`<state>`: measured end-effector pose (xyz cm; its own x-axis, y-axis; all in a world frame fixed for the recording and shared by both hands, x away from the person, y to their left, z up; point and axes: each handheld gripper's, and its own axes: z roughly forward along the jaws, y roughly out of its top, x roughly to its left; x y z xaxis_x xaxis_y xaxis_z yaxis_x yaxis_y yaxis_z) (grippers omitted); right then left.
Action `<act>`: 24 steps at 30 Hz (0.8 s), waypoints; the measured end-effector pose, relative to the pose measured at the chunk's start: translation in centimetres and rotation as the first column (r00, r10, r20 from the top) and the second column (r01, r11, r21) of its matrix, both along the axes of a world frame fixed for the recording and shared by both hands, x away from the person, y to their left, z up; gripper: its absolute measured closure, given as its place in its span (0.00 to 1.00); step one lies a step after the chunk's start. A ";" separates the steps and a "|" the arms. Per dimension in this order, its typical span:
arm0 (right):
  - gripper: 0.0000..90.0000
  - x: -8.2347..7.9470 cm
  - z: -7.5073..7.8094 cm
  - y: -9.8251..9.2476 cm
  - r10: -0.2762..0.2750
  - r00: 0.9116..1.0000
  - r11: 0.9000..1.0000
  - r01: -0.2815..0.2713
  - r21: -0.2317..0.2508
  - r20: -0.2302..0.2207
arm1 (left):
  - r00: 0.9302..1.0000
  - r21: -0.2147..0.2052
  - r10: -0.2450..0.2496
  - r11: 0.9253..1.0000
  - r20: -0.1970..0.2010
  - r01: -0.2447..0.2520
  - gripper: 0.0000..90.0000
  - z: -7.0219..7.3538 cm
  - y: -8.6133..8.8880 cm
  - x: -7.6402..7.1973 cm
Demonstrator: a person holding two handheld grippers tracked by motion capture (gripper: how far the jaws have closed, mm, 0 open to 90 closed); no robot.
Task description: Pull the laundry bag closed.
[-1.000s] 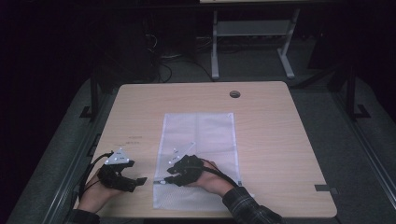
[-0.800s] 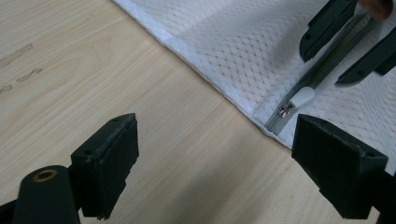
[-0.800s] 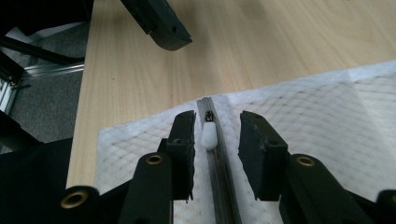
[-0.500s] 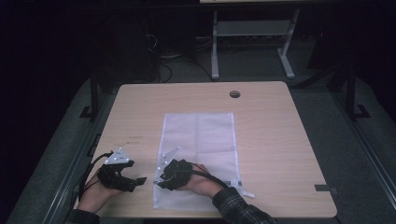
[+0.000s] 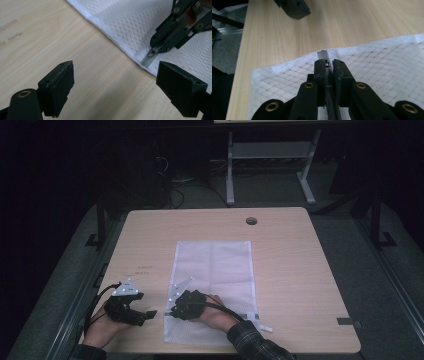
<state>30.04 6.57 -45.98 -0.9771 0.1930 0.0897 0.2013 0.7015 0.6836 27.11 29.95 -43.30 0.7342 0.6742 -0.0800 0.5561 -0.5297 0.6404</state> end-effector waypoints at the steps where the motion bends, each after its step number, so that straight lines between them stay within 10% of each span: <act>1: 0.90 0.0 0.1 -0.1 -0.004 1.000 1.000 0.004 0.006 -0.004 | 1.000 -0.008 -0.003 1.000 -0.014 0.003 0.16 0.0 0.0 0.0; 17: 0.90 0.5 2.8 -2.3 -0.010 1.000 0.994 0.011 0.109 -0.010 | 0.986 -0.090 -0.158 0.984 -0.062 0.152 0.23 0.2 -2.9 -0.3; 24: 0.90 0.0 3.5 -2.6 0.015 1.000 0.990 -0.012 0.142 -0.021 | 0.971 -0.135 -0.228 0.967 -0.072 0.217 0.44 0.2 -3.6 -0.1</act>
